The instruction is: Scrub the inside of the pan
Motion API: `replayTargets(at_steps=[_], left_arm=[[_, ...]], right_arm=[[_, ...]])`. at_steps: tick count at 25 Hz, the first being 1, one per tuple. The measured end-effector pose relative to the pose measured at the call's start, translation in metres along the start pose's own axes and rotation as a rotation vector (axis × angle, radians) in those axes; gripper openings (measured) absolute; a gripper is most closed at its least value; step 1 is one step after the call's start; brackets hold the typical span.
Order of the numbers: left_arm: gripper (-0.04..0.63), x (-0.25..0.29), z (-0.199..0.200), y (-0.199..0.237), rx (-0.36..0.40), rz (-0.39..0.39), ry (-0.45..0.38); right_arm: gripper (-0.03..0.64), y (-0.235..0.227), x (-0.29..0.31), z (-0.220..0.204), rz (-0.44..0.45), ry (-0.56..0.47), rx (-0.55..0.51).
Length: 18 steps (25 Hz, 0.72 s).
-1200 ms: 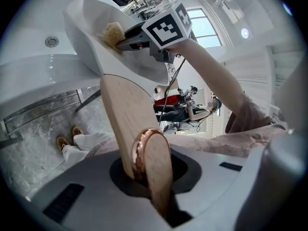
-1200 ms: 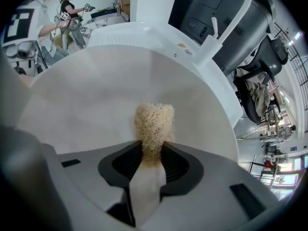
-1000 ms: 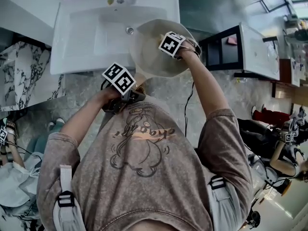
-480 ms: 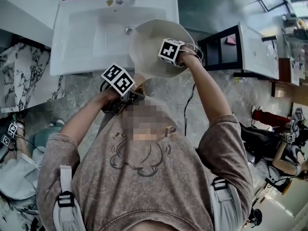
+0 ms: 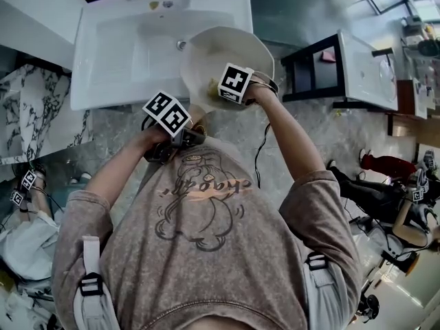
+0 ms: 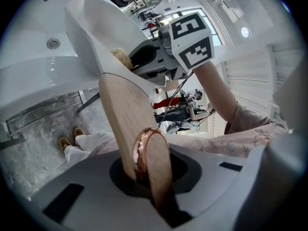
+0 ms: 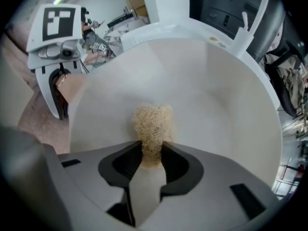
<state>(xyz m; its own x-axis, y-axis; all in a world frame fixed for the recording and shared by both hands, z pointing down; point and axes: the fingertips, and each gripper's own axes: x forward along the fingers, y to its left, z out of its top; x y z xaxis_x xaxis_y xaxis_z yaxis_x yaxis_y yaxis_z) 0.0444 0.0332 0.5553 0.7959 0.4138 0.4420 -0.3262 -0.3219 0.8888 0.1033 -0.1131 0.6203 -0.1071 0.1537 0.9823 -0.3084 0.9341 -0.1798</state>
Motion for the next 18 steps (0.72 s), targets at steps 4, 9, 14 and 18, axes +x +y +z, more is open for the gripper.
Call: replayTargets(at_steps=[4, 9, 14, 18], left_arm=[[0.038, -0.002, 0.000, 0.001, -0.001, -0.003, 0.004], [0.040, -0.003, -0.001, 0.002, 0.021, 0.012, -0.008], [0.040, -0.008, 0.001, 0.004, 0.030, 0.032, 0.000], [0.038, -0.016, 0.002, 0.005, 0.014, 0.061, -0.013]], right_arm=[[0.138, 0.010, 0.000, 0.021, 0.050, -0.120, 0.073], [0.140, 0.008, -0.006, 0.030, 0.032, -0.191, 0.073], [0.141, 0.003, -0.018, 0.045, -0.001, -0.257, 0.065], [0.141, -0.003, -0.040, 0.062, -0.054, -0.313, 0.040]])
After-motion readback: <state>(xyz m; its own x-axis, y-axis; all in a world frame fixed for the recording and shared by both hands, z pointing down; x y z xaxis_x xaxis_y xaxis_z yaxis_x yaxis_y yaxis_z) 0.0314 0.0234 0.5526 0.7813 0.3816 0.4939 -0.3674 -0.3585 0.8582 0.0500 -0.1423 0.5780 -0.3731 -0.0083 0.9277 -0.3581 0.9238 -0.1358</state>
